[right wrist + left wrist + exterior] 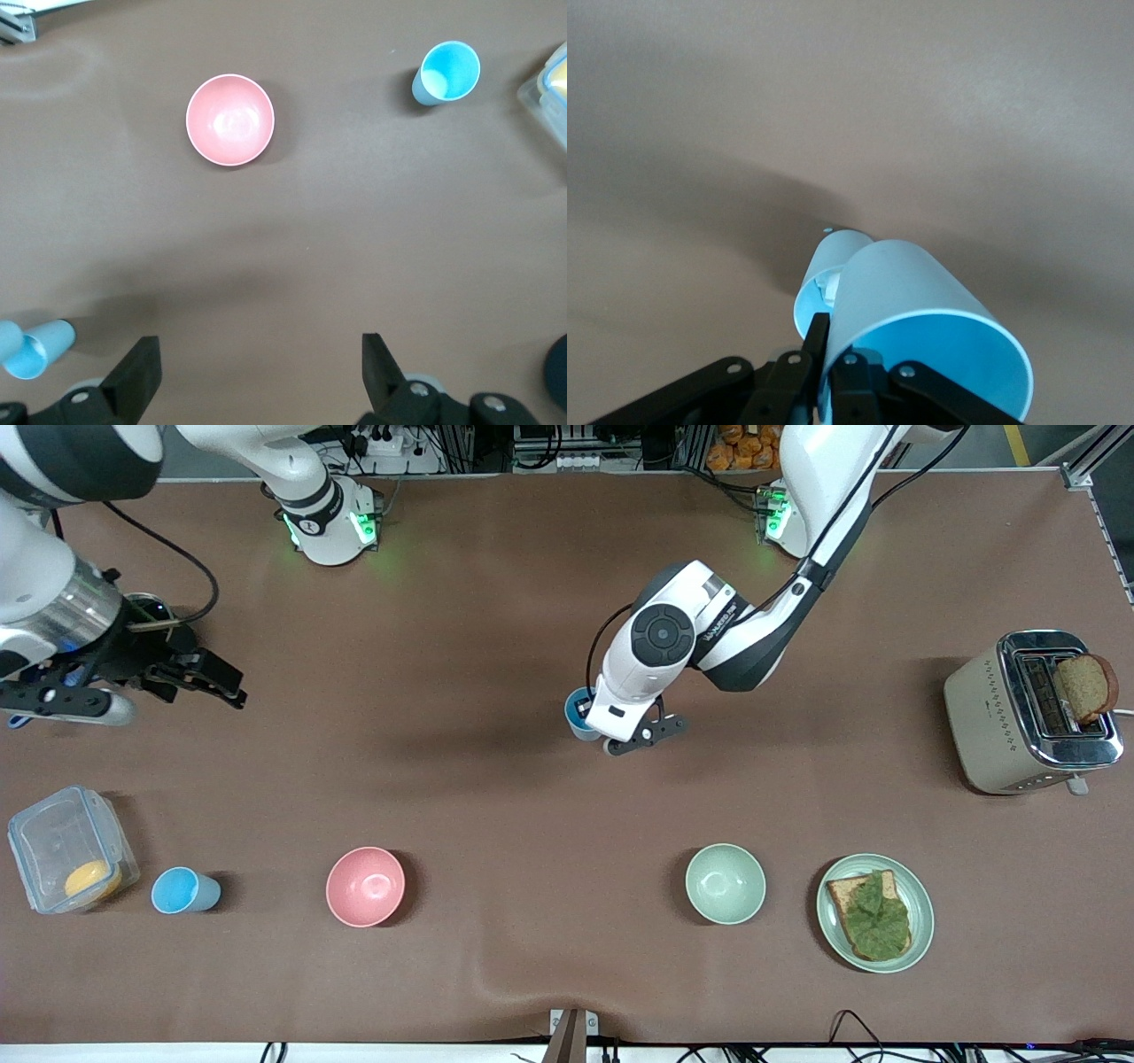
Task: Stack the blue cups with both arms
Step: 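Lower the held blue cup into the placed cup with the left gripper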
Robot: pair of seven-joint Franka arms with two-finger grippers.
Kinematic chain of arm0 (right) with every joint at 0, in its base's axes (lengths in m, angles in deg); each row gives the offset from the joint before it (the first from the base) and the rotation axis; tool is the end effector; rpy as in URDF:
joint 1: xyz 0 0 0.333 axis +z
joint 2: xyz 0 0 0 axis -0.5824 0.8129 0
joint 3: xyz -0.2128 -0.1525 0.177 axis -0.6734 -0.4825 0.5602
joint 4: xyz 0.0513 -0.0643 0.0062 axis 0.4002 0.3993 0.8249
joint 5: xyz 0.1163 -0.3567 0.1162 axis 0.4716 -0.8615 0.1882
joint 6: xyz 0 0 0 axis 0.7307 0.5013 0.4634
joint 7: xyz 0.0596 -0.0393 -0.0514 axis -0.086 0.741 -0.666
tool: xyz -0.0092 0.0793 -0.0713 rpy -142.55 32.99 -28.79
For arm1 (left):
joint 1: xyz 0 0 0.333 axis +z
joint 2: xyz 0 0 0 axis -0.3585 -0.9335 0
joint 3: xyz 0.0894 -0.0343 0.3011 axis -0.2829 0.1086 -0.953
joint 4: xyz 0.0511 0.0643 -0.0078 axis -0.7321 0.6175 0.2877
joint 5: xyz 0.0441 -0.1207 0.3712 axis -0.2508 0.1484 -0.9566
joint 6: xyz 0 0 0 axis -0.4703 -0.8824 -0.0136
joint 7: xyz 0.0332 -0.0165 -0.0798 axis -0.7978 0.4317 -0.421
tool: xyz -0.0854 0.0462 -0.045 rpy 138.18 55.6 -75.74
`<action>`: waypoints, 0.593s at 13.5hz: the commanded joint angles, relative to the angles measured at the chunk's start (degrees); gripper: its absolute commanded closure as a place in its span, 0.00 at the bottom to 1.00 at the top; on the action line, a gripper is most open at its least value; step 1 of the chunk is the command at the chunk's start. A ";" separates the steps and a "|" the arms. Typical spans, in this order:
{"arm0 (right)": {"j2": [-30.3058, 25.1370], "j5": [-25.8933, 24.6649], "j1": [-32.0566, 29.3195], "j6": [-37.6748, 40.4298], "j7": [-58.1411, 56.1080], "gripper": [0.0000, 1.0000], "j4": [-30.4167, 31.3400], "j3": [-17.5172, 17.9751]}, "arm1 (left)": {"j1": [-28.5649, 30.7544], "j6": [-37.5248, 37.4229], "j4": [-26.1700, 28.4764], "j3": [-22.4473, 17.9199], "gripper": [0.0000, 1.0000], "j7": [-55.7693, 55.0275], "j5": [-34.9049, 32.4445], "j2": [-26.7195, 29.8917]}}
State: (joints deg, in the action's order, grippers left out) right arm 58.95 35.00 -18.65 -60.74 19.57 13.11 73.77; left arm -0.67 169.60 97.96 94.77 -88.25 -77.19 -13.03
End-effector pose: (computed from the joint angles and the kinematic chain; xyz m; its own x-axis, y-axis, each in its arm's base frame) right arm 0.5766 0.0733 0.5954 0.9860 -0.1651 0.0235 -0.1618 -0.9813 -0.1043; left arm 0.4990 -0.4516 0.3170 0.9131 0.3502 -0.2088 0.3698 -0.9270 0.0623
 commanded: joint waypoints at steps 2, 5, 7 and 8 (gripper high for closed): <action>-1.52 1.54 -1.33 0.00 -2.18 0.00 1.27 -0.27 | -1.52 -0.49 1.30 -0.21 1.00 -1.83 -0.04 0.17; -1.44 1.01 -3.69 -0.18 -14.89 0.00 1.62 -1.58 | -1.52 -1.27 2.18 -0.21 1.00 -3.59 -0.04 0.17; -1.35 1.18 -4.93 0.09 -16.51 0.00 2.41 -2.46 | -1.35 -1.89 2.36 -0.21 1.00 -3.59 -0.04 0.09; -1.35 1.18 -5.02 0.00 -16.52 0.00 2.41 -2.46 | -1.34 -1.90 2.27 -0.30 1.00 -3.59 -0.04 0.09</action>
State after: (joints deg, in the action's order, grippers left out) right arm 58.92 35.54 -22.73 -60.70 4.58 13.90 70.98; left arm -1.96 168.54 100.15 94.63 -90.41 -77.19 -13.38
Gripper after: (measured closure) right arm 0.000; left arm 0.947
